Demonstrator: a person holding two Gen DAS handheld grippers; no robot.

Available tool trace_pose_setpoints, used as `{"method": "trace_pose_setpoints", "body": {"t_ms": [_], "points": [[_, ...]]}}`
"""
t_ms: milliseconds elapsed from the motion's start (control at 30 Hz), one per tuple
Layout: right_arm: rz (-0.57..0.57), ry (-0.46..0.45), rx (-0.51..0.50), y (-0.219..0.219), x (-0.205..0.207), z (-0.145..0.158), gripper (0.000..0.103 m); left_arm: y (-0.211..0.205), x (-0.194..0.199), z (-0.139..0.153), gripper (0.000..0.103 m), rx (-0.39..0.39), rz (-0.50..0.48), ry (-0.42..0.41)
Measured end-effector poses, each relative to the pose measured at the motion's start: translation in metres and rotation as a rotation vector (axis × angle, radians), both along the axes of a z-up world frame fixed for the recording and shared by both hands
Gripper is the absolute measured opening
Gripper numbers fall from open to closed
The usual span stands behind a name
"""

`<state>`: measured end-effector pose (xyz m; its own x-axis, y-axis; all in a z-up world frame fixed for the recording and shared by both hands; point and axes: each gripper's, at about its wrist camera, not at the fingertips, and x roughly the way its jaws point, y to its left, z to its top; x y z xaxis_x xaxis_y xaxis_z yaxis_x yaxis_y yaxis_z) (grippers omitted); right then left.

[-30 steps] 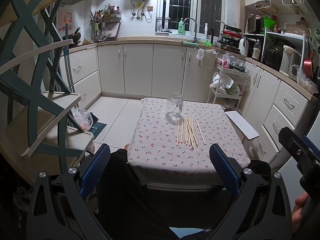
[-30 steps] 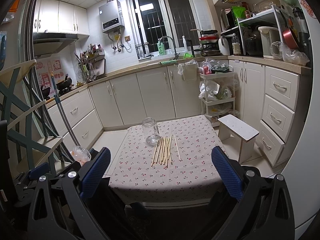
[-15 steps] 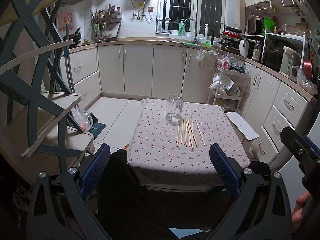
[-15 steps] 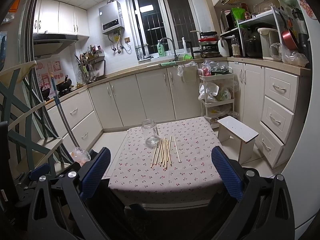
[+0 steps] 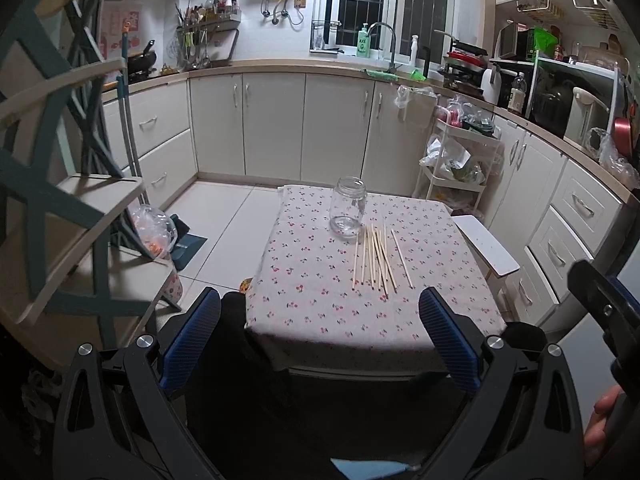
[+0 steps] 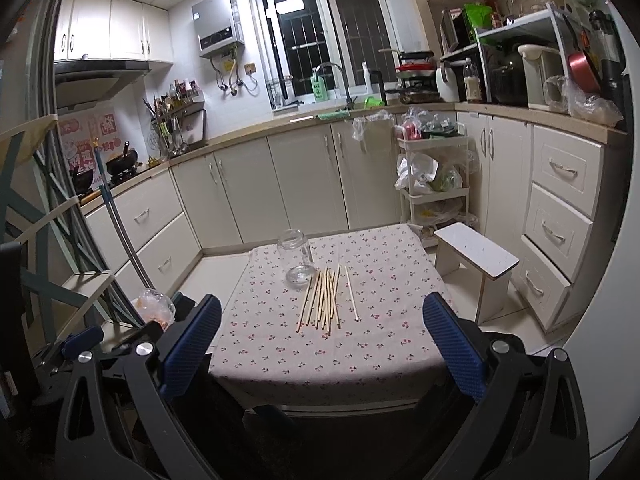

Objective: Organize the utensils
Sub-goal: 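Lower the left tool to grasp one wooden stick while the right tool grasps another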

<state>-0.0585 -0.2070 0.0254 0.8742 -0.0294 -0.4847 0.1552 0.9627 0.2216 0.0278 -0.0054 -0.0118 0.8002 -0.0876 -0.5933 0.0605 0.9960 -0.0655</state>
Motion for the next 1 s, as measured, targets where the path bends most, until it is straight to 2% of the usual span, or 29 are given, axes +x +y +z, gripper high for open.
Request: {"method": "trace_pose_setpoints", "body": {"t_ms": [333,533,800,833,900,967,1000], "points": [[-0.048,0.152,-0.016,-0.035,0.097,-0.065,0.097,-0.022,0.114,-0.069,0.095,0.037,-0.014,0.142],[-0.053,0.205,-0.002,-0.051,0.141,-0.094,0.097,-0.035,0.169,-0.097,0.095,0.022,-0.017,0.192],[0.012,0.271,-0.006,-0.056,0.213,-0.143,0.097,-0.061,0.246,-0.142,0.095,0.064,-0.052,0.225],[0.023,0.276,-0.010,-0.055,0.221,-0.150,0.095,-0.065,0.257,-0.149,0.095,0.071,-0.054,0.234],[0.040,0.320,-0.027,-0.056,0.245,-0.167,0.075,-0.075,0.280,-0.165,0.095,0.084,-0.066,0.247],[0.061,0.353,-0.034,-0.060,0.268,-0.183,0.067,-0.085,0.304,-0.183,0.095,0.101,-0.080,0.270],[0.070,0.377,-0.025,-0.063,0.280,-0.191,0.058,-0.088,0.312,-0.188,0.095,0.099,-0.086,0.279]]}}
